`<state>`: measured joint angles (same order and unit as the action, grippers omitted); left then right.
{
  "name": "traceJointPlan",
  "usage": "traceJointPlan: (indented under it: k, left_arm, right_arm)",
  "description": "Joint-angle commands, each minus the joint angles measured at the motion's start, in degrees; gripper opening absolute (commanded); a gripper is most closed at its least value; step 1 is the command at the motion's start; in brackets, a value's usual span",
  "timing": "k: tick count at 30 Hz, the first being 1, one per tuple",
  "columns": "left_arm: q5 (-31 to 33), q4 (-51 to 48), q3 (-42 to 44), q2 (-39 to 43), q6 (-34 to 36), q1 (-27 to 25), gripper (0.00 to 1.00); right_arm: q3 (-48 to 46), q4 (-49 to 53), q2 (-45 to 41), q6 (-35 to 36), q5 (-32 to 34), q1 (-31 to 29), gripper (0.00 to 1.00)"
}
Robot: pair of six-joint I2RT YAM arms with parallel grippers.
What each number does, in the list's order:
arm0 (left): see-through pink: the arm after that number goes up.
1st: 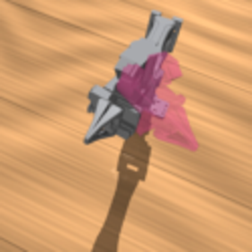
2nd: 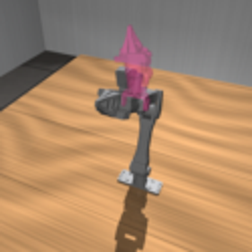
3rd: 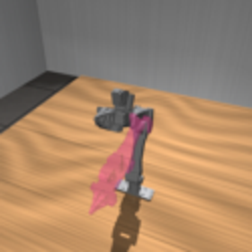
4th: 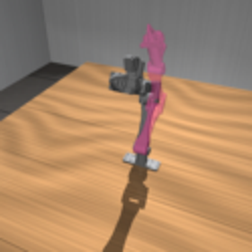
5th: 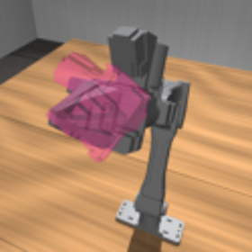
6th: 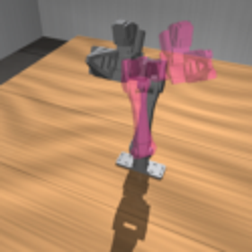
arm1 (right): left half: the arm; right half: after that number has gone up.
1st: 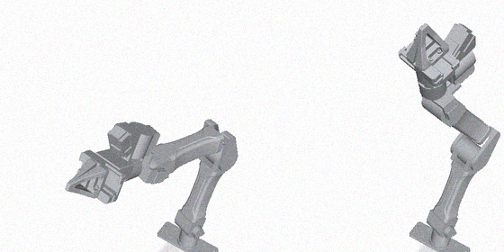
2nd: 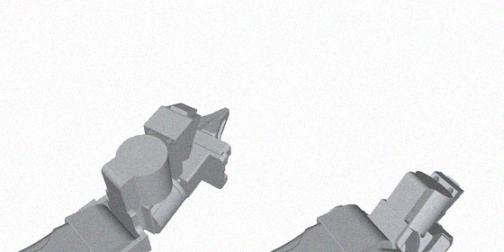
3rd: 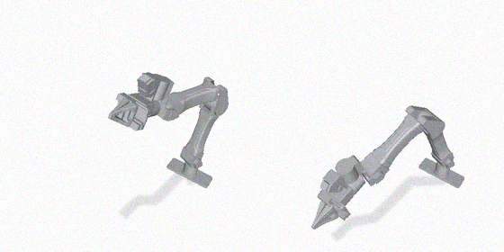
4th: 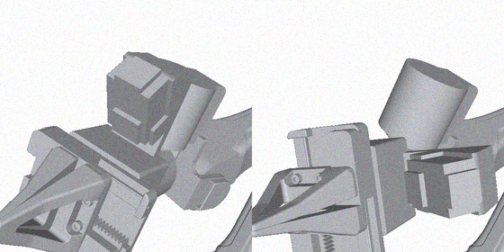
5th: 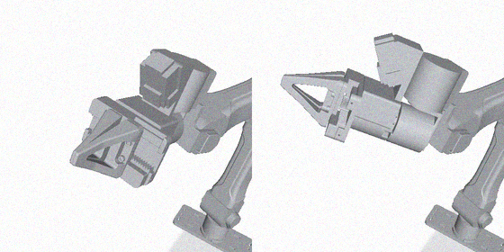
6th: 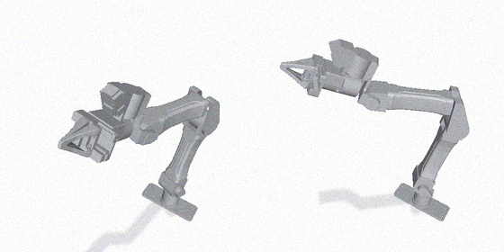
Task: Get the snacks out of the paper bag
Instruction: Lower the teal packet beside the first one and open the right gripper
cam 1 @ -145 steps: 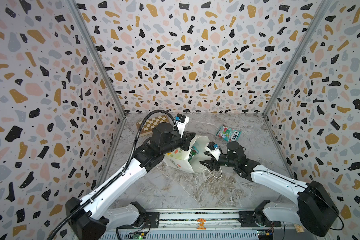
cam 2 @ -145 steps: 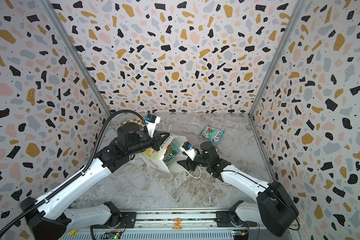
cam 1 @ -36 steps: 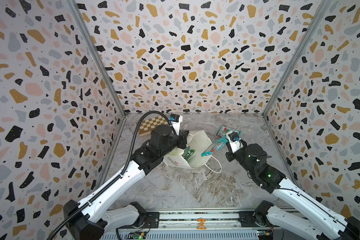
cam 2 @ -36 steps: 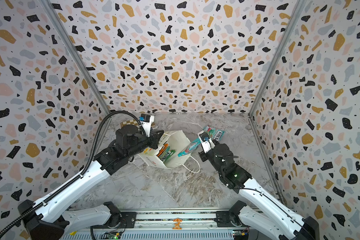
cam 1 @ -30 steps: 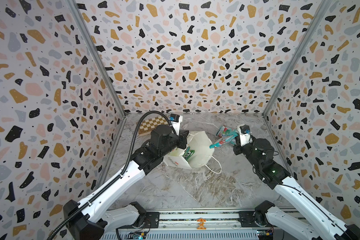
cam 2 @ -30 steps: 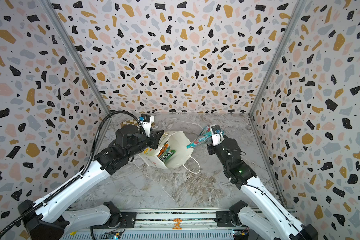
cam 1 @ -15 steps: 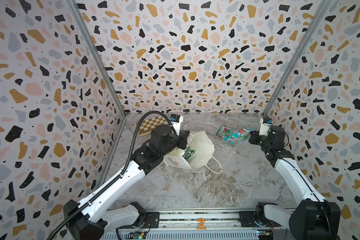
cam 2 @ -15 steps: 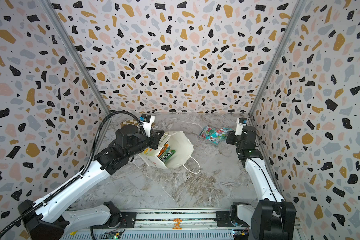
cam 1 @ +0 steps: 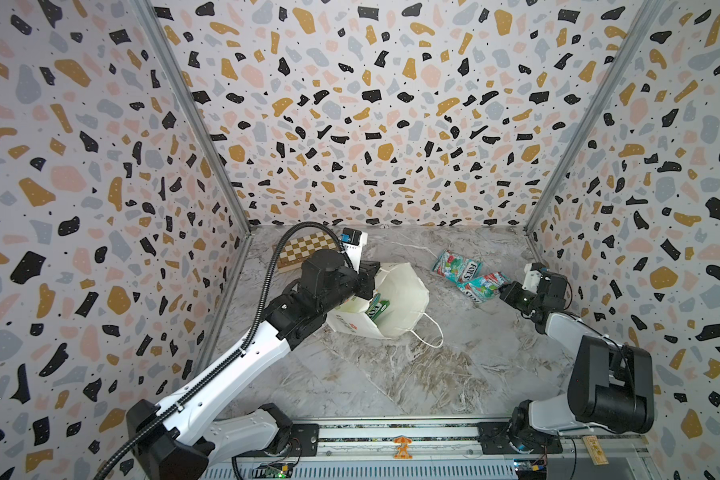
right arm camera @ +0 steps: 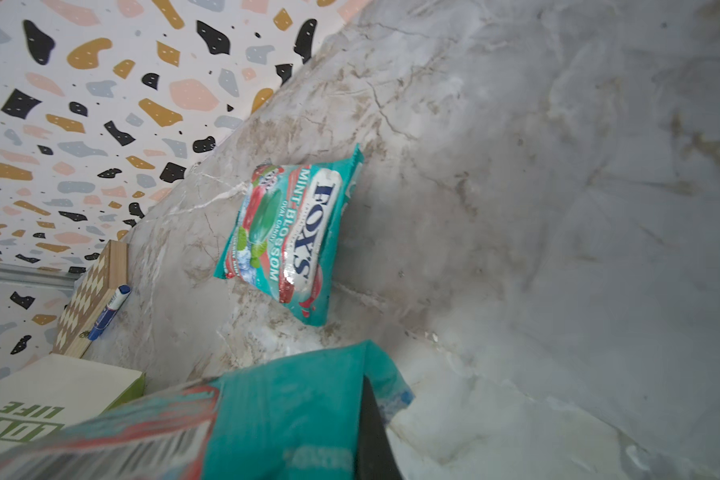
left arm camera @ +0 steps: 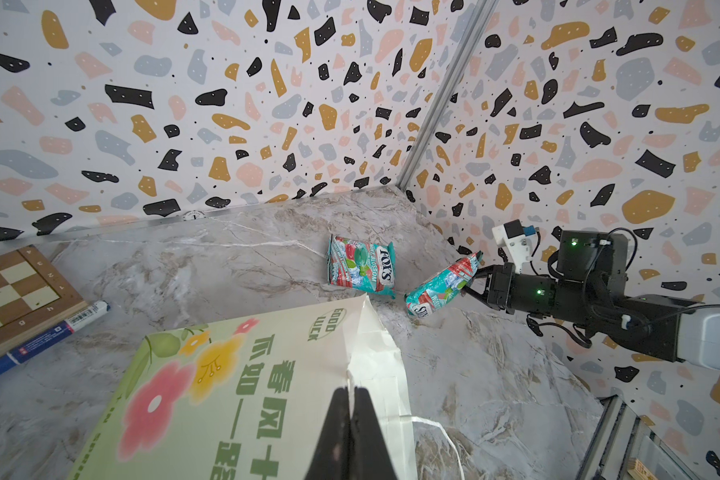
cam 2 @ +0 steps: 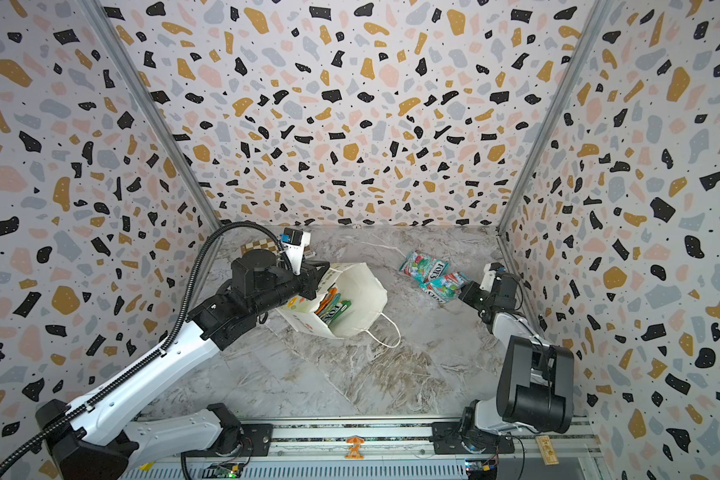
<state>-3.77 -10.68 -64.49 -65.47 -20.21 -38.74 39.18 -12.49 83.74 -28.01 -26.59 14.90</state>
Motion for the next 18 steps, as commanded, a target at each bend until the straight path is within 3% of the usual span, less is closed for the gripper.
traceJointPlan:
  k: [1,18]
  left_arm:
    - [-0.4,2.5,0.0,0.9,0.8,-0.3,0.0]
    - [-0.4,2.7,0.4,1.4,1.1,-0.3,0.0]
  right_arm:
    - [0.1,-6.1,0.8,-4.2,-2.6,2.2,0.0]
    - [-0.2,-7.6,10.3,-5.3,-2.7,7.2,0.0]
